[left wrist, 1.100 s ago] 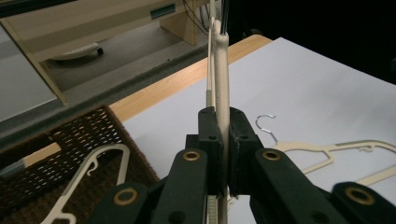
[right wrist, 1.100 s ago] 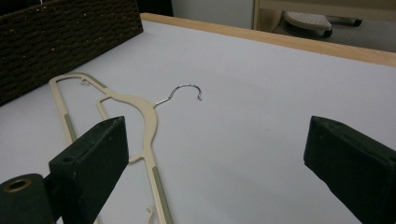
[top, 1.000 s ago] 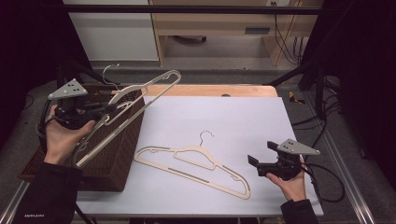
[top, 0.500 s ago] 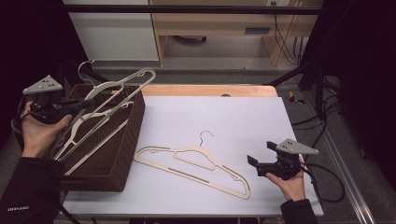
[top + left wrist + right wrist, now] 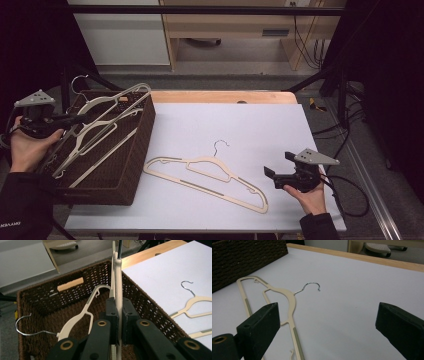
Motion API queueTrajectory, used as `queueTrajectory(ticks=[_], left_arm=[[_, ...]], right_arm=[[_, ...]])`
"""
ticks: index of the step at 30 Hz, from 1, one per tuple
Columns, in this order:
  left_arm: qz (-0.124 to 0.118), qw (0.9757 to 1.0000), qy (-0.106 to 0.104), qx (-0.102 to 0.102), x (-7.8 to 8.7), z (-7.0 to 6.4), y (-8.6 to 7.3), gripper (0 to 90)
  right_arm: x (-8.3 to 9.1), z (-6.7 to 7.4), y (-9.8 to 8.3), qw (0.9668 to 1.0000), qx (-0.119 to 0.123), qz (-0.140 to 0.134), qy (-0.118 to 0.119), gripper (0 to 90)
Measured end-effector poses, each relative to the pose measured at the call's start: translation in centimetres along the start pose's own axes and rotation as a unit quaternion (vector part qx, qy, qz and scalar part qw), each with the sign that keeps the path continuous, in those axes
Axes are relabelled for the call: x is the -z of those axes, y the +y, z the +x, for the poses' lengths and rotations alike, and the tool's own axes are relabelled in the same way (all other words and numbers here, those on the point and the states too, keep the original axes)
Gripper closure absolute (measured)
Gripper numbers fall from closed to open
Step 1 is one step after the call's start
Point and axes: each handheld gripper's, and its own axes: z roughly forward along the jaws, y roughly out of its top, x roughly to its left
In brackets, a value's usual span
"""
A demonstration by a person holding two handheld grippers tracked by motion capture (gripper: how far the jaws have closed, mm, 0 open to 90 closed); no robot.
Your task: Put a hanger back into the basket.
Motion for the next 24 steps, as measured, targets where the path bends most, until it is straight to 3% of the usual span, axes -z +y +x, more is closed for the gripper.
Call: queueTrajectory(ticks=[8, 13, 17, 20, 24], left_arm=[[0.021, 0.9997, -0.004, 0.010, -0.6, 0.9, -1.4, 86.1], [0.036, 0.9992, -0.011, 0.014, -1.0, 1.3, -3.1, 86.1], [0.037, 0.9987, -0.027, 0.022, -1.3, 1.5, -4.0, 86.1], [0.051, 0.9982, -0.025, 0.022, -1.9, 1.4, -4.2, 86.1], [0.078, 0.9962, -0.021, 0.032, -3.9, 1.3, -5.4, 85.8]], right_arm=[[-0.1, 0.1, -0.1, 1.0000, 0.001, 0.003, -0.001, 5.8], [-0.1, 0.1, -0.1, 1.0000, 0.003, 0.006, 0.000, 5.7], [-0.2, 0.1, -0.1, 1.0000, 0.004, 0.008, 0.002, 5.6], [-0.4, 0.1, -0.1, 0.9999, 0.004, 0.010, 0.002, 5.5], [-0.4, 0.2, -0.2, 0.9999, 0.003, 0.010, 0.003, 5.5]])
